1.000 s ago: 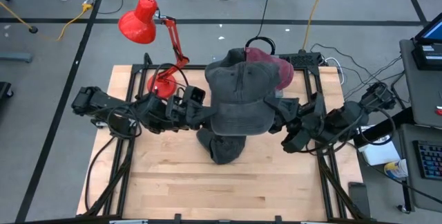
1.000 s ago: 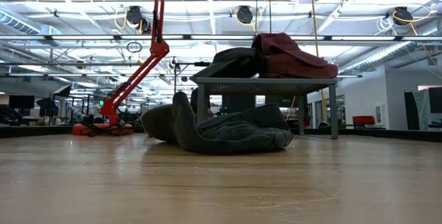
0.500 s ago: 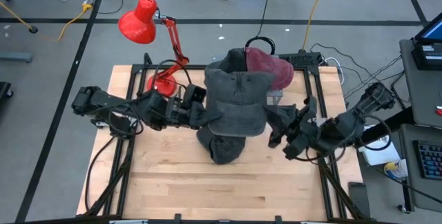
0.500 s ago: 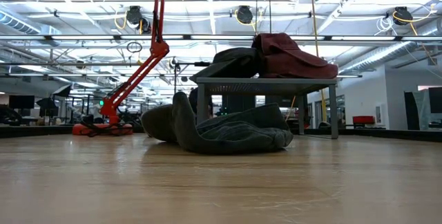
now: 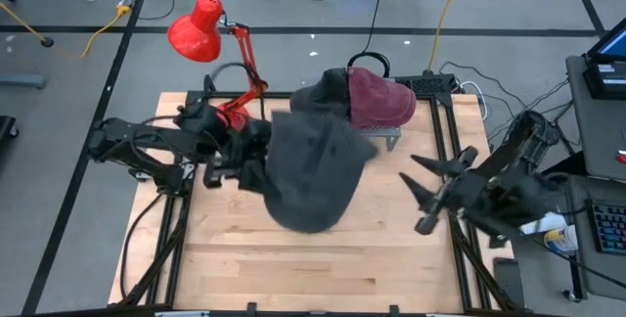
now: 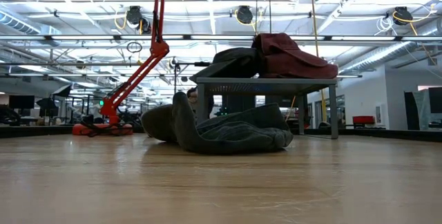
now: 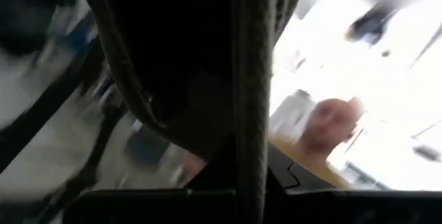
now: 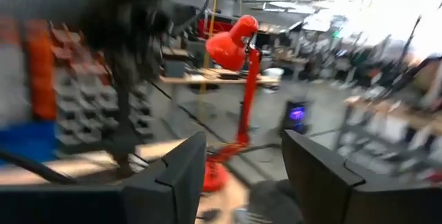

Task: Pick & Place hat
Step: Stack the right black cap on the black cap on the shelf

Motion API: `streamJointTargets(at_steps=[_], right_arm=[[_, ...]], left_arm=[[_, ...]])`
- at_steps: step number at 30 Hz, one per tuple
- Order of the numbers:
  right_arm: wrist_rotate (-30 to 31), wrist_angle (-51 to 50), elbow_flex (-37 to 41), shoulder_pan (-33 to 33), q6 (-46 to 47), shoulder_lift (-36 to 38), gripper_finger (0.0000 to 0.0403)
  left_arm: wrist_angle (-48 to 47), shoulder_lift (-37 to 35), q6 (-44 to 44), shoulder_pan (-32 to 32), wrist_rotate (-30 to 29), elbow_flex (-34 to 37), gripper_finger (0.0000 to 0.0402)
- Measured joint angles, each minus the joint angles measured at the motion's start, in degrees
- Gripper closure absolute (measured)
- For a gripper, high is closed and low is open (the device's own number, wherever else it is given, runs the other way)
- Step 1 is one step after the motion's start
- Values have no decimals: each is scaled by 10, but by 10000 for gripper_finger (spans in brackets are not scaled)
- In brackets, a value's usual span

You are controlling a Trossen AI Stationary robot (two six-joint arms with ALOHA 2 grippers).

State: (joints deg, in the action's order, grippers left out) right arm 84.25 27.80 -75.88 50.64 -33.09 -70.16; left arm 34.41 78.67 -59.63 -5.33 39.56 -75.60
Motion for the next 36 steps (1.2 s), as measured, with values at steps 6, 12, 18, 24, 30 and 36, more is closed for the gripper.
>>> streamJointTargets(at_steps=[6, 12, 18, 24, 30, 36], right_arm=[[0, 8, 0, 28, 67, 33, 213], [-19, 7, 0, 41, 86, 59, 213], [-111, 0, 0, 34, 76, 69, 213], [-193, -30, 0, -36, -11, 59, 213], [-287, -83, -1, -157, 55, 62, 213], [-443, -200, -1, -280, 207, 57, 213]], left_arm=[[-265, -55, 162, -12, 4, 0, 393], [-454, -114, 266, -29, -100, 0, 393], [-589, -169, 318, -61, -219, 0, 393], [-656, -196, 353, -102, -324, 0, 393], [-740, -192, 369, -128, -347, -13, 393], [-904, -146, 414, -142, -395, -109, 393]])
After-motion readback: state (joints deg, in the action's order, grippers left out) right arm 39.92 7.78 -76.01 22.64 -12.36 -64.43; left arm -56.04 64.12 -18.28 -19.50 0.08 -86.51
